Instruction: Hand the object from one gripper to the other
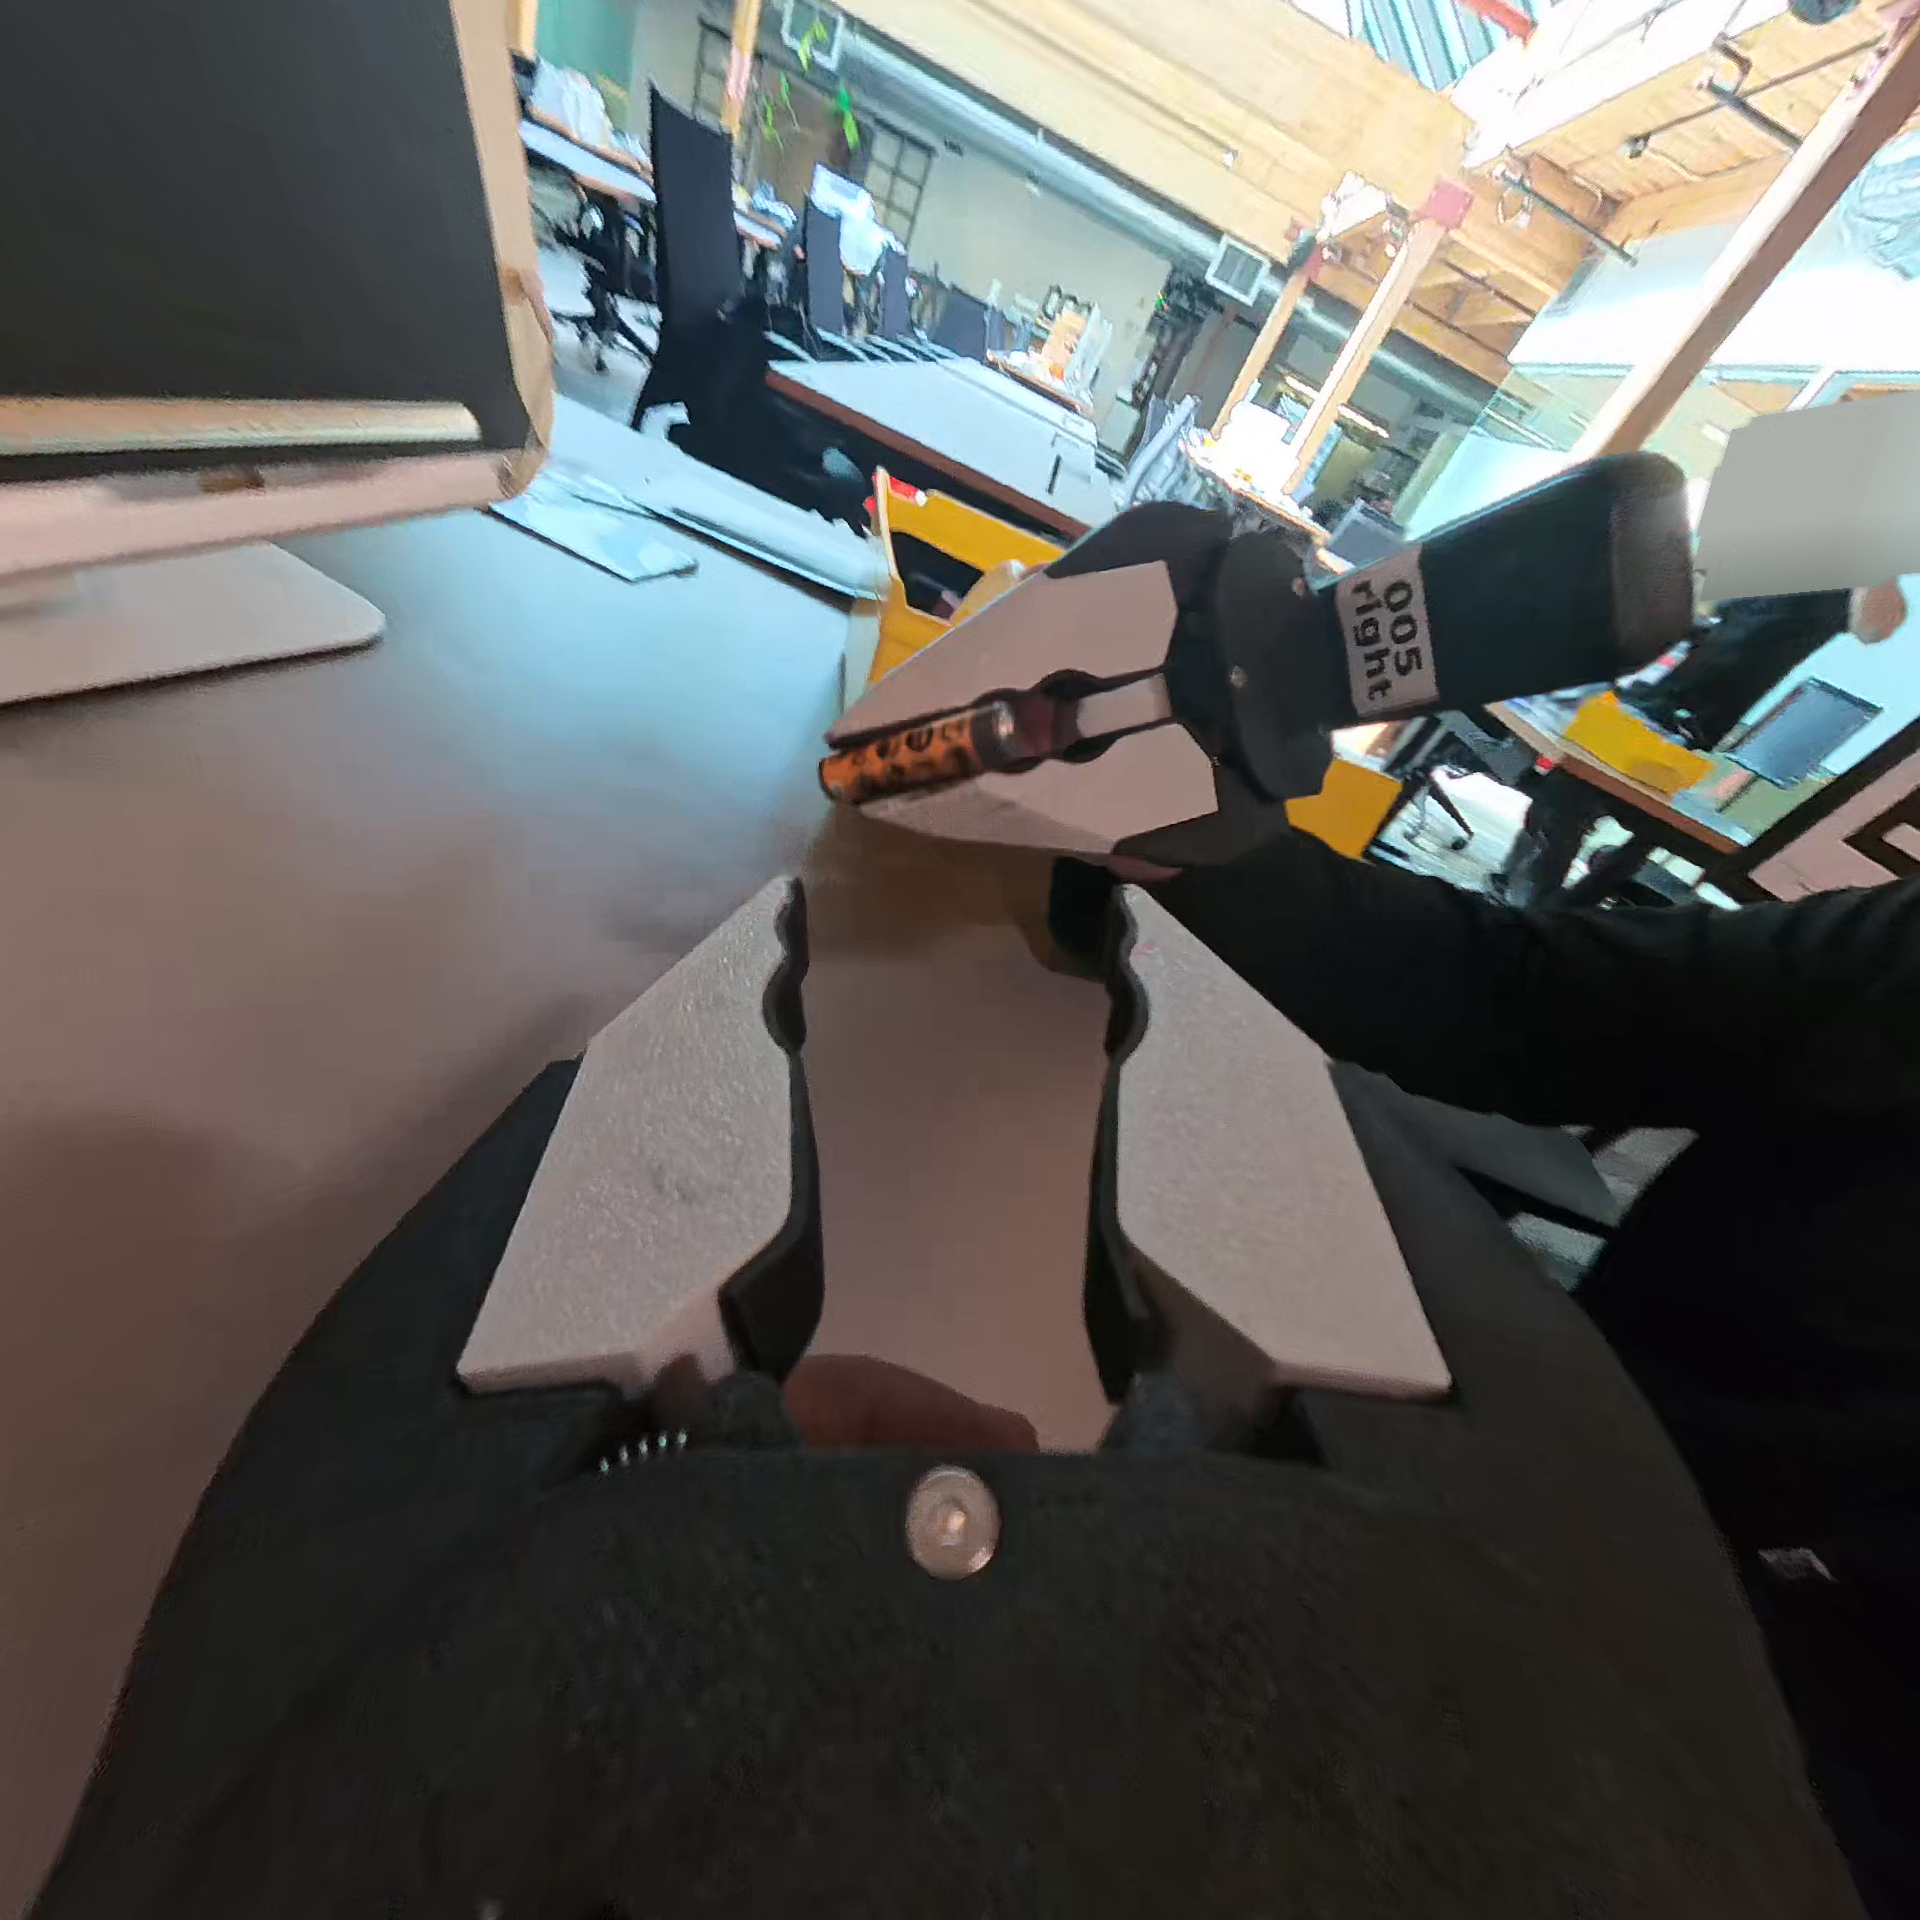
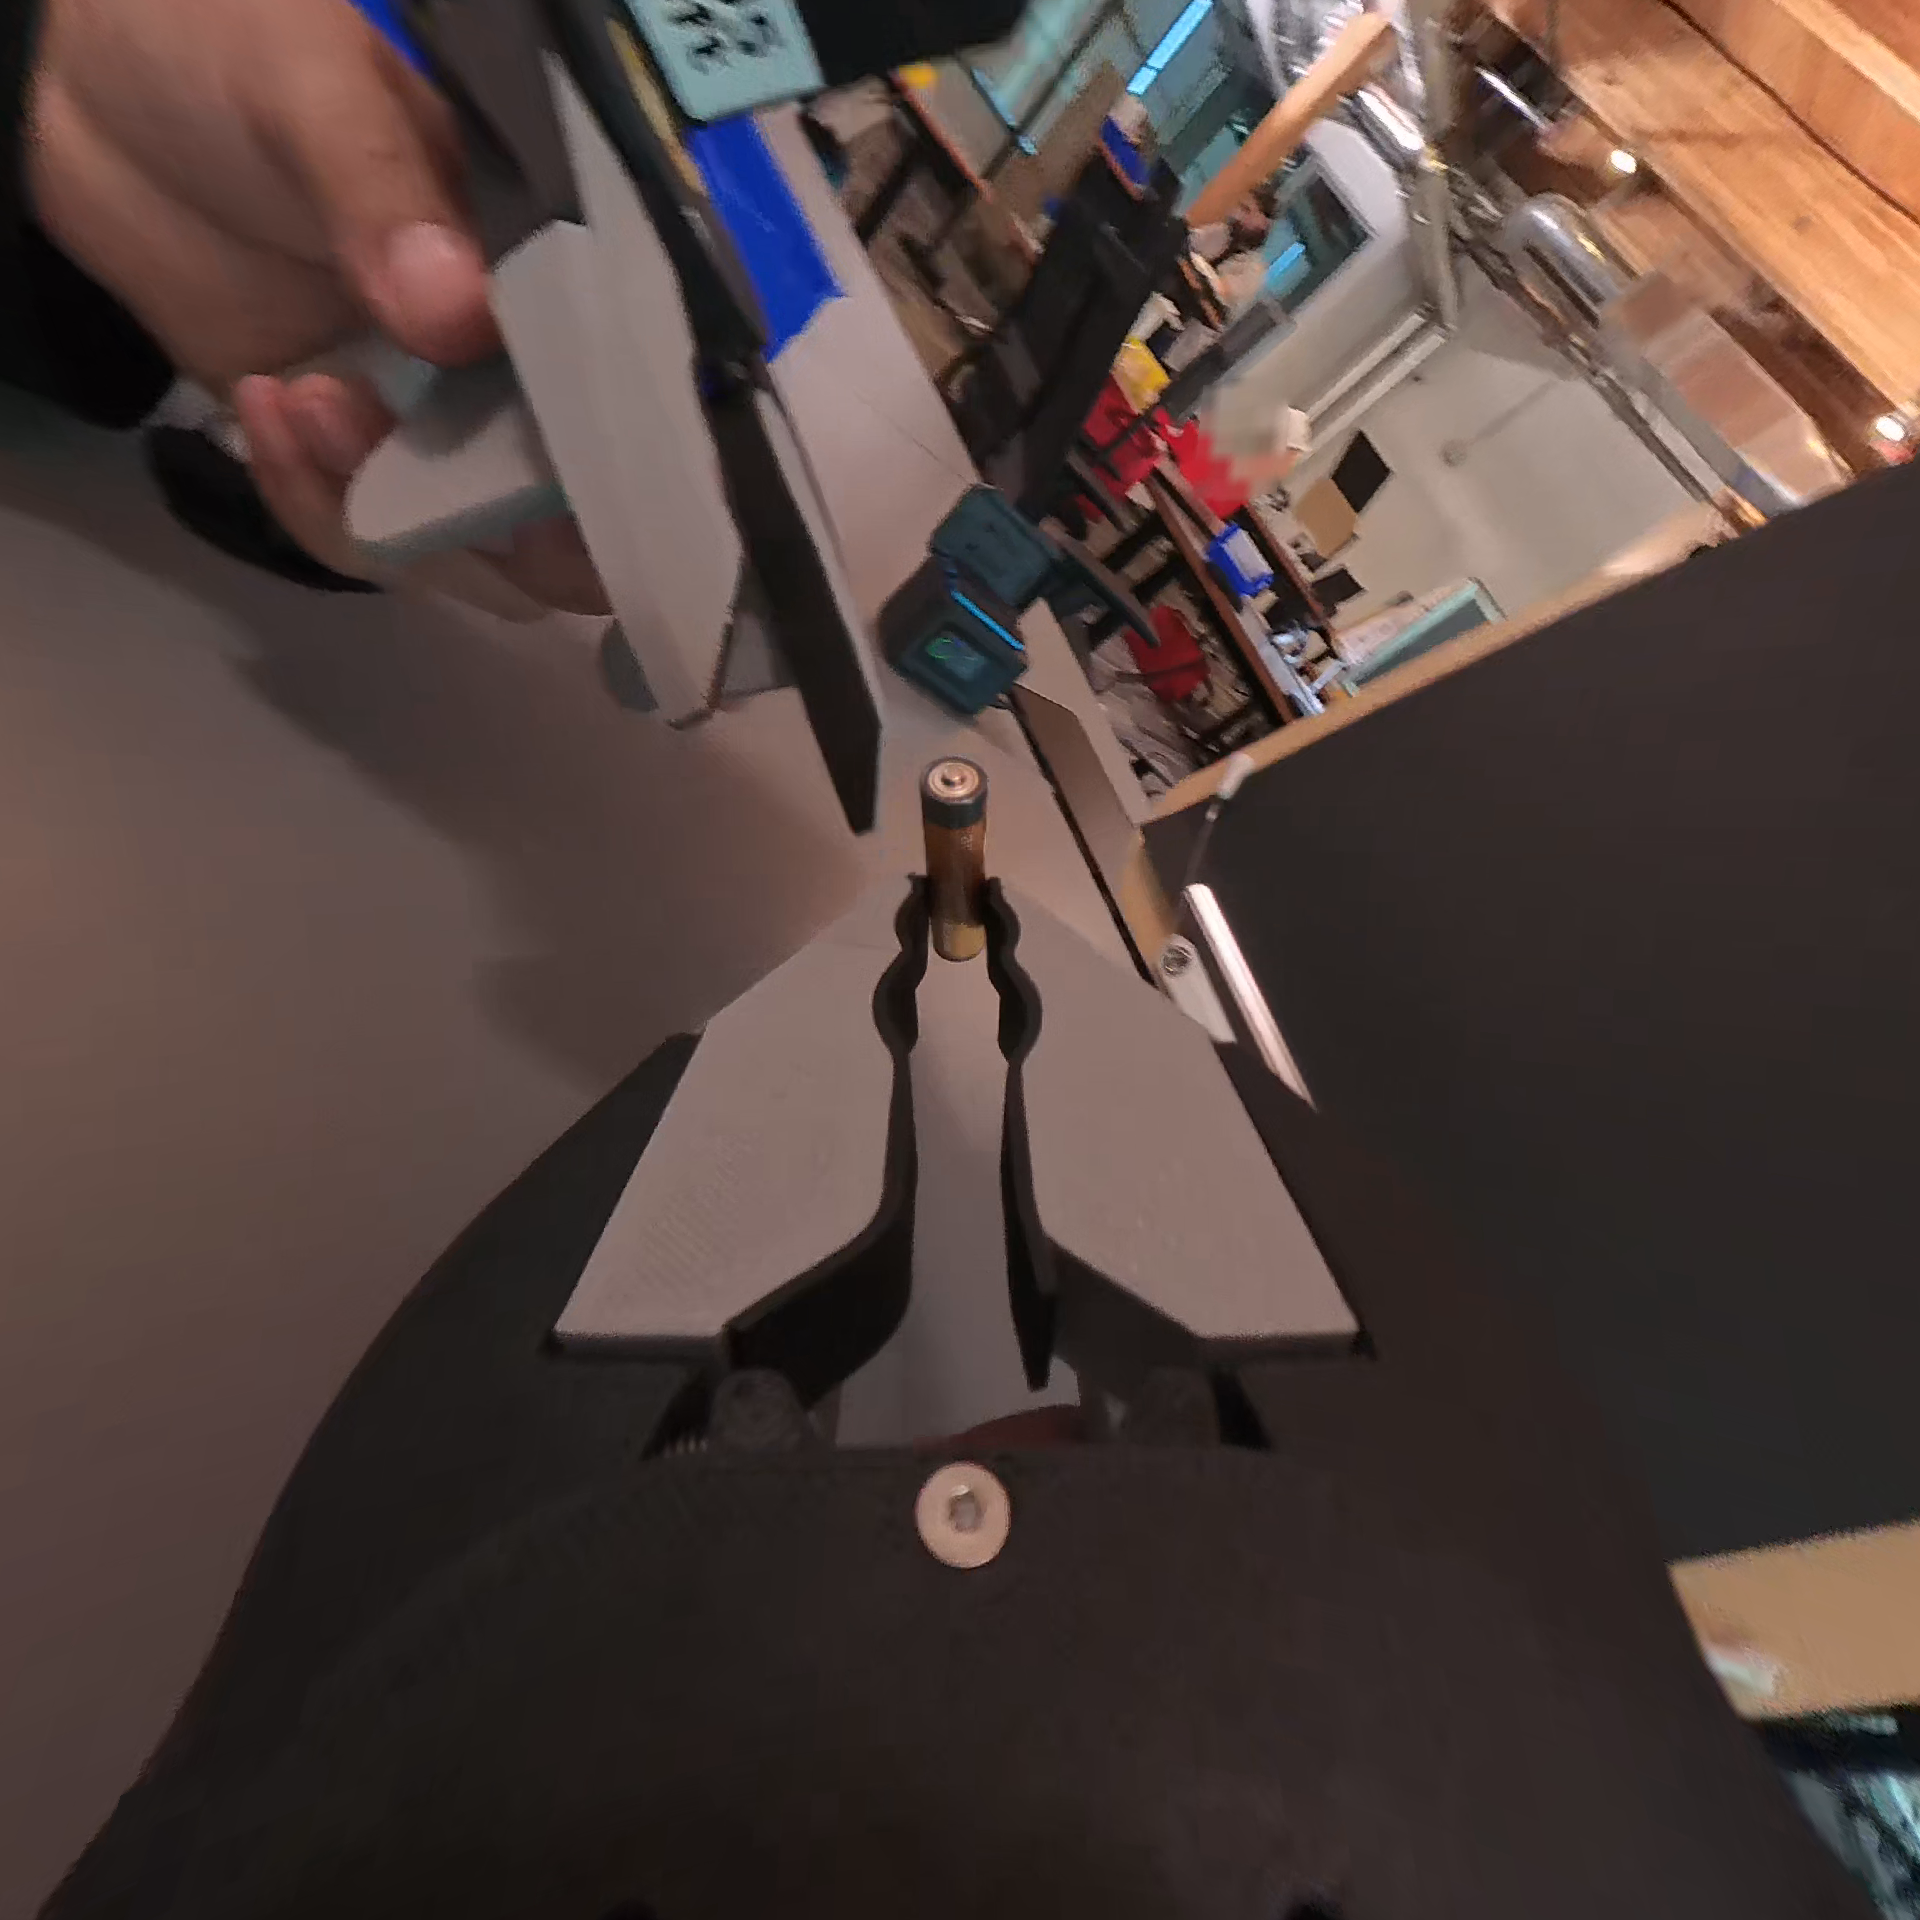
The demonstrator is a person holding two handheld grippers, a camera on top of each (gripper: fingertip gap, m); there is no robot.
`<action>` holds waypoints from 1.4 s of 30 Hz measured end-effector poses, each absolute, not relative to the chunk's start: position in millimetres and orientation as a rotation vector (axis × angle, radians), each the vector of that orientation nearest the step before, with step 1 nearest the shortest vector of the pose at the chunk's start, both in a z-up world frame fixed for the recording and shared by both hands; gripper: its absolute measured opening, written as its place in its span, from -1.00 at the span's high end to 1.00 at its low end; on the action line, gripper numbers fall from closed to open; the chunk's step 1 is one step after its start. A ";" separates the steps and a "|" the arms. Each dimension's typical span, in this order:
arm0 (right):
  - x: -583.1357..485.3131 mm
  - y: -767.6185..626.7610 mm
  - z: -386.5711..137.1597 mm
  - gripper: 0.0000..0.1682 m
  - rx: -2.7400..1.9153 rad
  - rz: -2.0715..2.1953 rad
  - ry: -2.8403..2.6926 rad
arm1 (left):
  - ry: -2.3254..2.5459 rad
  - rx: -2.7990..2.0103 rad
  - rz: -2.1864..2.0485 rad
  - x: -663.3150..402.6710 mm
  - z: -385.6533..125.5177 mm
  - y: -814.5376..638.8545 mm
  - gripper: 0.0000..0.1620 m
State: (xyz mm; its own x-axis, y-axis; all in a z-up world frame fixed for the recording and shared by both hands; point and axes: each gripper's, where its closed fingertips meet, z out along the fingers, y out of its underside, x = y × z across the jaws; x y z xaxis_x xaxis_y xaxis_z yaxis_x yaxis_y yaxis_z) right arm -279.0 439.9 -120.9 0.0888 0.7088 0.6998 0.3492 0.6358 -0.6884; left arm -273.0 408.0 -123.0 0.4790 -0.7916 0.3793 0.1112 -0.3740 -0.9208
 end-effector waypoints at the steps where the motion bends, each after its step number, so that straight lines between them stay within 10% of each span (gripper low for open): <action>1: -276.8 445.1 -116.1 0.93 -0.945 0.337 -1.479 | 0.576 -1.673 -1.048 -276.7 -121.4 411.4 0.32; 17: -132.4 453.0 9.2 0.93 -1.489 0.711 -1.014 | 0.608 -1.862 -0.119 -327.7 -166.6 455.3 0.52; 30: 31.5 545.9 -140.5 0.72 -2.333 0.176 -0.932 | 0.632 -1.942 -0.114 -321.9 -186.3 456.4 0.49; 42: -186.4 390.2 -56.1 0.73 -1.630 0.849 -1.308 | 0.663 -1.983 -0.046 -323.7 -202.2 460.1 0.50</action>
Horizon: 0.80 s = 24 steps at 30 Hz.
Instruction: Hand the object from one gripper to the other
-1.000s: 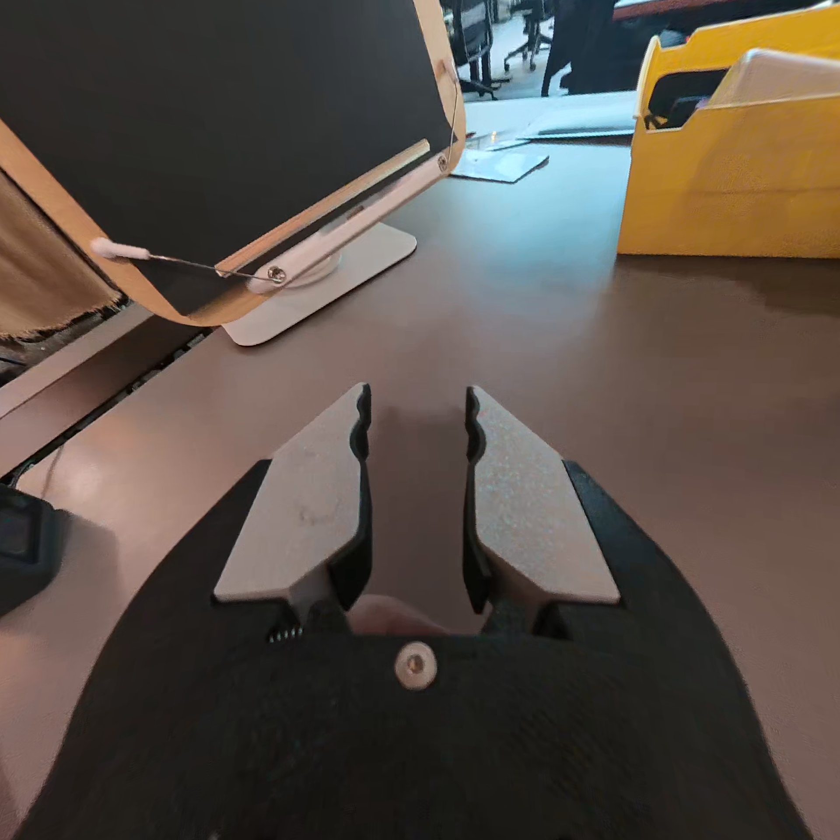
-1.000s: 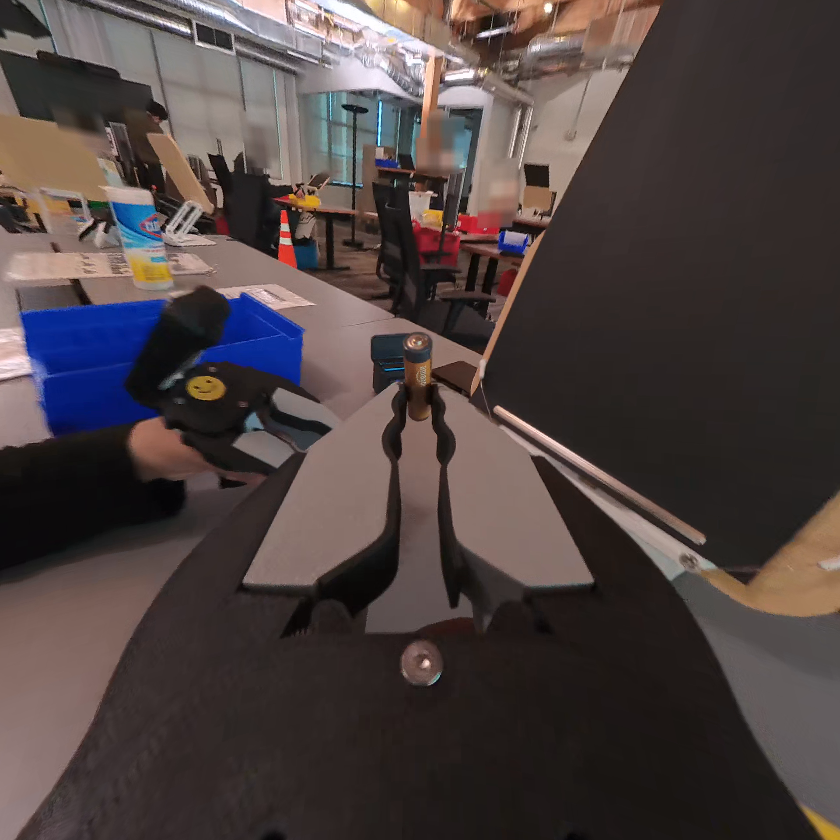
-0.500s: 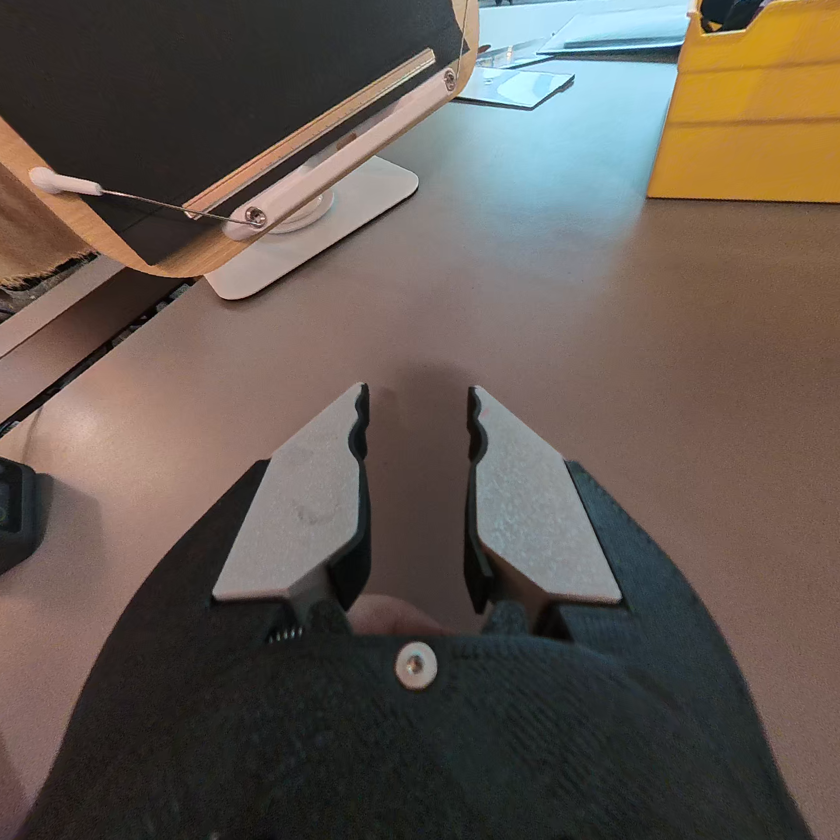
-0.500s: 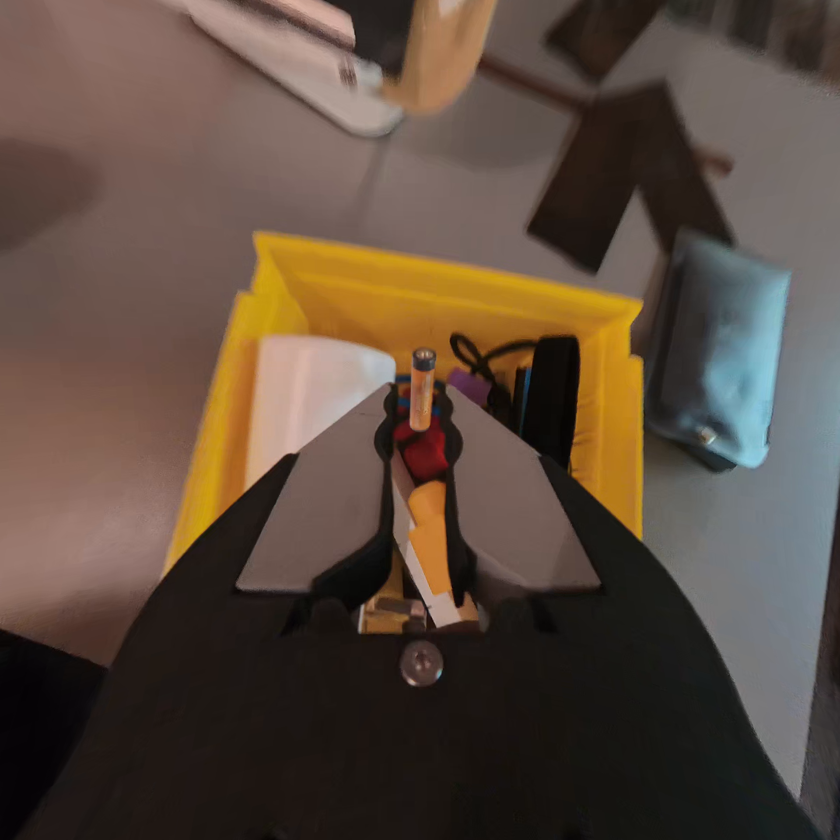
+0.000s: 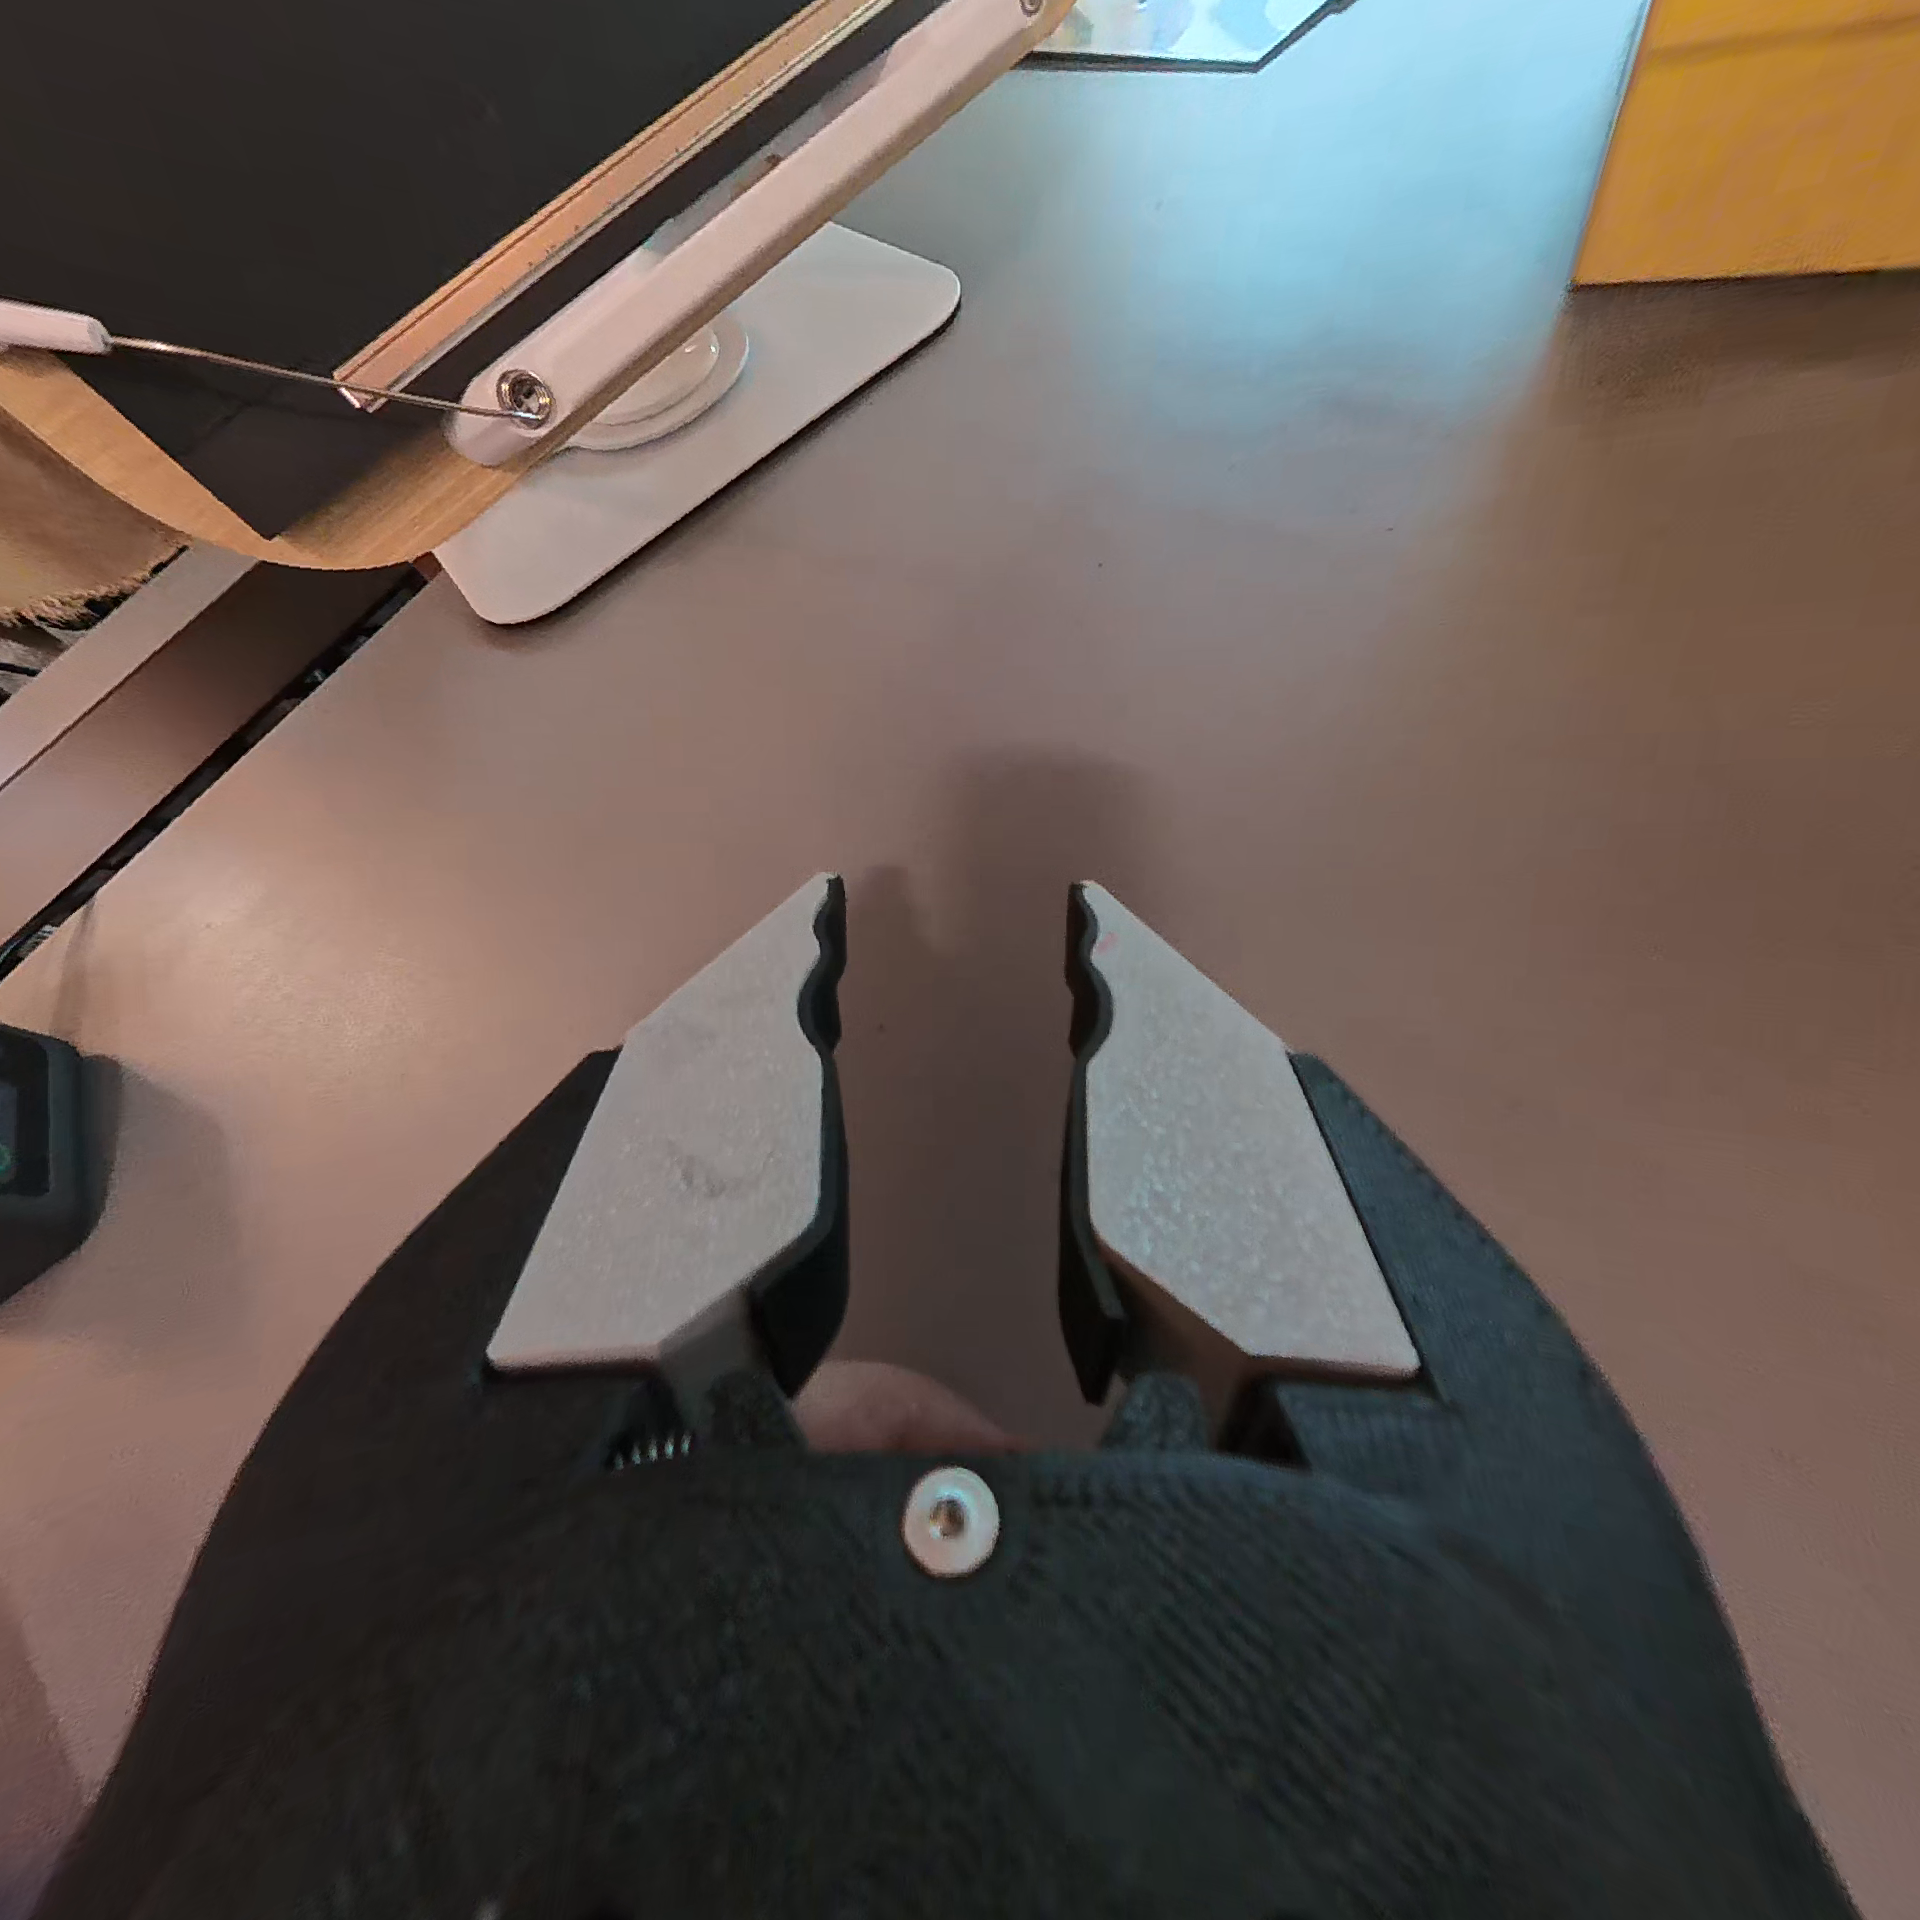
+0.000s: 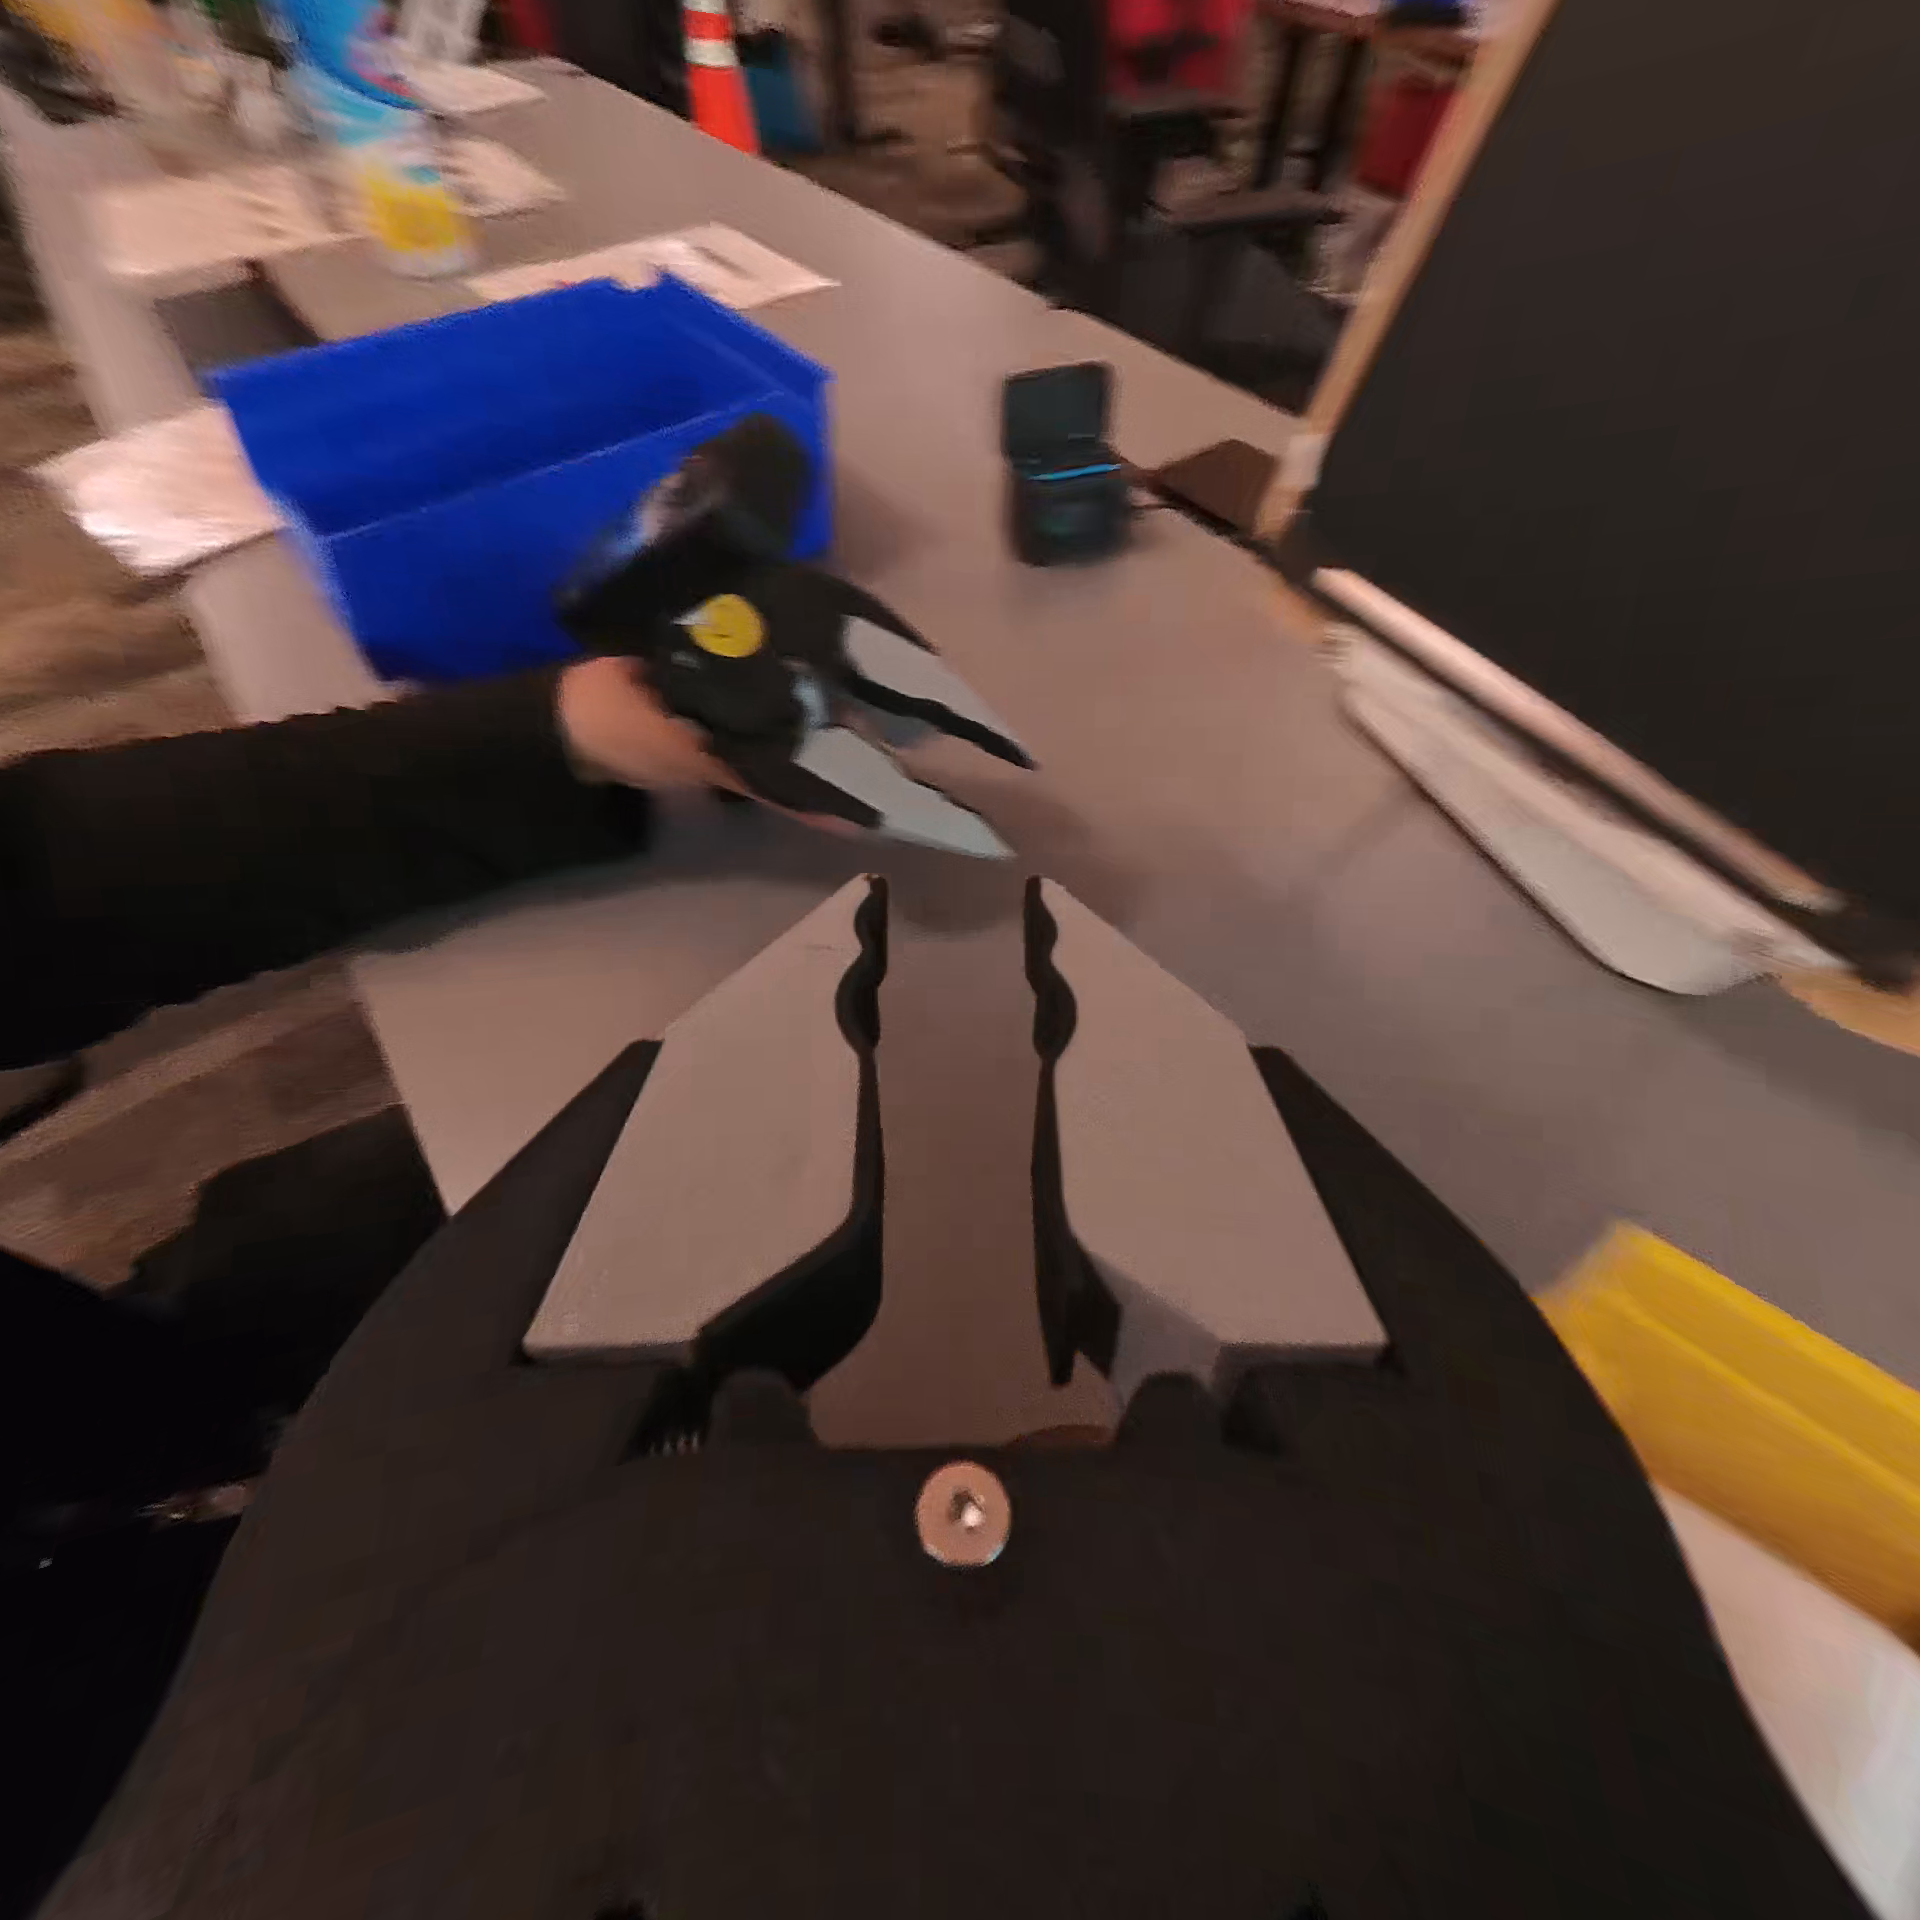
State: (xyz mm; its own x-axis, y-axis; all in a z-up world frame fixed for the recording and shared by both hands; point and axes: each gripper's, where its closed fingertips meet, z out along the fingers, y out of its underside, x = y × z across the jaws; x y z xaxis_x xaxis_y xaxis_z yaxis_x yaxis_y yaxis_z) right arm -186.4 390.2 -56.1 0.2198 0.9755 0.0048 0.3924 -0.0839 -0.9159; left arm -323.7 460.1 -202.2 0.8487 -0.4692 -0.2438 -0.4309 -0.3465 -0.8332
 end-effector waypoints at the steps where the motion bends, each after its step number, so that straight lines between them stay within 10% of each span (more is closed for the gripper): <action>1: -208.3 382.2 -70.7 0.73 -1.631 0.902 -1.341 | 0.656 -1.989 -0.056 -324.0 -202.9 460.1 0.50; 24: -308.6 448.6 -181.0 0.49 -1.643 1.008 -1.288 | 0.577 -2.030 -0.005 -345.8 -207.7 465.9 0.50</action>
State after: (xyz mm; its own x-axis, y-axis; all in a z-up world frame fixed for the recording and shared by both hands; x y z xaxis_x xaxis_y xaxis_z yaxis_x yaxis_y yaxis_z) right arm -308.6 448.6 -181.0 0.1638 0.9803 -0.1101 0.3426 -0.1612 -0.9255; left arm -345.8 465.9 -207.7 0.8870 -0.3999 -0.2310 -0.3958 -0.4004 -0.8265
